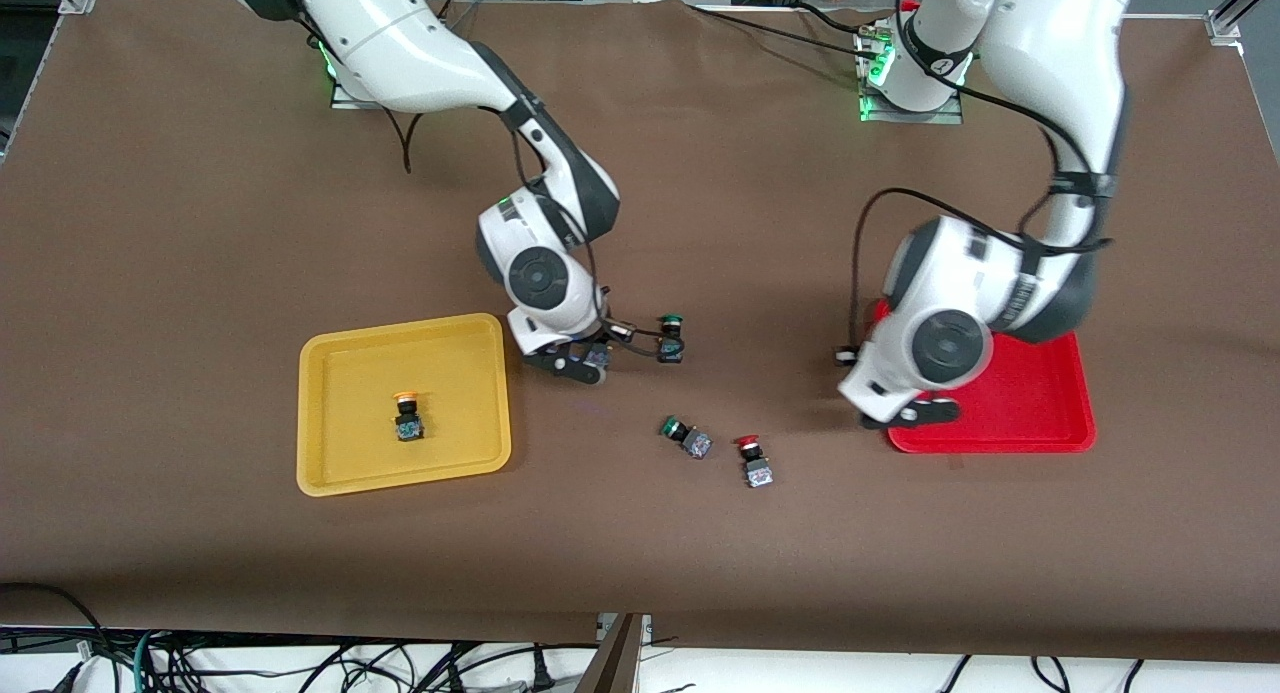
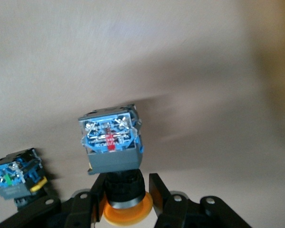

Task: Place red and yellow buttons in trays
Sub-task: 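Place the red button in the red tray while the right gripper places another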

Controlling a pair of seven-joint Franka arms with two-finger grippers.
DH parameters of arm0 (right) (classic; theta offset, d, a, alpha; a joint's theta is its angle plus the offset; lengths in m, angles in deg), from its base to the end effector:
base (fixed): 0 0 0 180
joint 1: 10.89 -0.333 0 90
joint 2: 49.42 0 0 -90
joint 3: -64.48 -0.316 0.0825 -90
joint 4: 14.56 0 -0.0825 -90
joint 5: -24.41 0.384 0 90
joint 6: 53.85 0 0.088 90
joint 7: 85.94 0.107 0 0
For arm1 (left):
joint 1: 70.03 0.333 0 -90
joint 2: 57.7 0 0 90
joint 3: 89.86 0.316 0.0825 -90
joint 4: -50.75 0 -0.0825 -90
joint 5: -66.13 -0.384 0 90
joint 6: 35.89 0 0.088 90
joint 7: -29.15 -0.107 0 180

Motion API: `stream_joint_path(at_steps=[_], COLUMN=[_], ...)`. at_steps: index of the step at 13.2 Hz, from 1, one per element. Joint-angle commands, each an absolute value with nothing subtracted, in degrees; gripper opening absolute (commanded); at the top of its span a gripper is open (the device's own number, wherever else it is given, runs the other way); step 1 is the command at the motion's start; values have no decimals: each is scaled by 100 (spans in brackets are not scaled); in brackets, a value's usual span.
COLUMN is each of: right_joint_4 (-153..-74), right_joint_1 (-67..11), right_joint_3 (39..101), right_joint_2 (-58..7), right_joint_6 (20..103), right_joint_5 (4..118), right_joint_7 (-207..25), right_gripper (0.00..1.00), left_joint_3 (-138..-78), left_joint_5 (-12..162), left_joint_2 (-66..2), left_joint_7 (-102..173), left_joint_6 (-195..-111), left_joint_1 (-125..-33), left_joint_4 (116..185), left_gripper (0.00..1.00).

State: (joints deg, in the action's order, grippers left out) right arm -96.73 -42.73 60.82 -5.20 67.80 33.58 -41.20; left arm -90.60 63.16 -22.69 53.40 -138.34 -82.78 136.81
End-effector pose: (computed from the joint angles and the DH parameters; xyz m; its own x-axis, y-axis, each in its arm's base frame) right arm 0.5844 0.4154 0.2282 0.9492 -0.2543 -0.1856 -0.2690 -0.9614 -0.0585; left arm 0.6525 -0.1507 0.2876 0.9432 0.1851 -0.2760 0.1432 -0.9759 -0.1649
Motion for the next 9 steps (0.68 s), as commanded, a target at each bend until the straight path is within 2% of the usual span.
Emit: stream_joint_path(at_steps=[1,4,6,7,8,9], right_joint_4=[-9577,-9647,-9795,-9997,-10120,-10122], right_joint_1=[-3579,-3200,-2980,-2996,-3005,-2979], right_joint_3=[6061,6289,6298,6298,6298,6298], right_joint_2=[-819,-758,-653,-653,-661,-661], right_joint_6=[5964,5979,6206,6443,6602,6612], right_joint_5=[3233,2837,2828,2836,2845,2854], right_joint_7=[-5494,-6526,-6791,-6783,-6766,-6765], right_gripper=[9,18,36,58,81,94], left_joint_3=[-9127,-9127,-9127,-9127,-9136,-9153], left_joint_5=[6174,6173,6173,6182,6182,6191], left_joint_2=[-2229,-1965,-1868,-1798,-1798,-1806], left_joint_7=[5175,4631,4551,4524,4524,4524], left_joint_6=[-13864,-13881,-13881,-13890,-13890,-13881], left_joint_1=[-7385,-6749,-6713,-6730,-6722,-6731], left_joint_4=[13969,14074,14154,14145,14136,14128], left_gripper=[22,22,25,40,83,100])
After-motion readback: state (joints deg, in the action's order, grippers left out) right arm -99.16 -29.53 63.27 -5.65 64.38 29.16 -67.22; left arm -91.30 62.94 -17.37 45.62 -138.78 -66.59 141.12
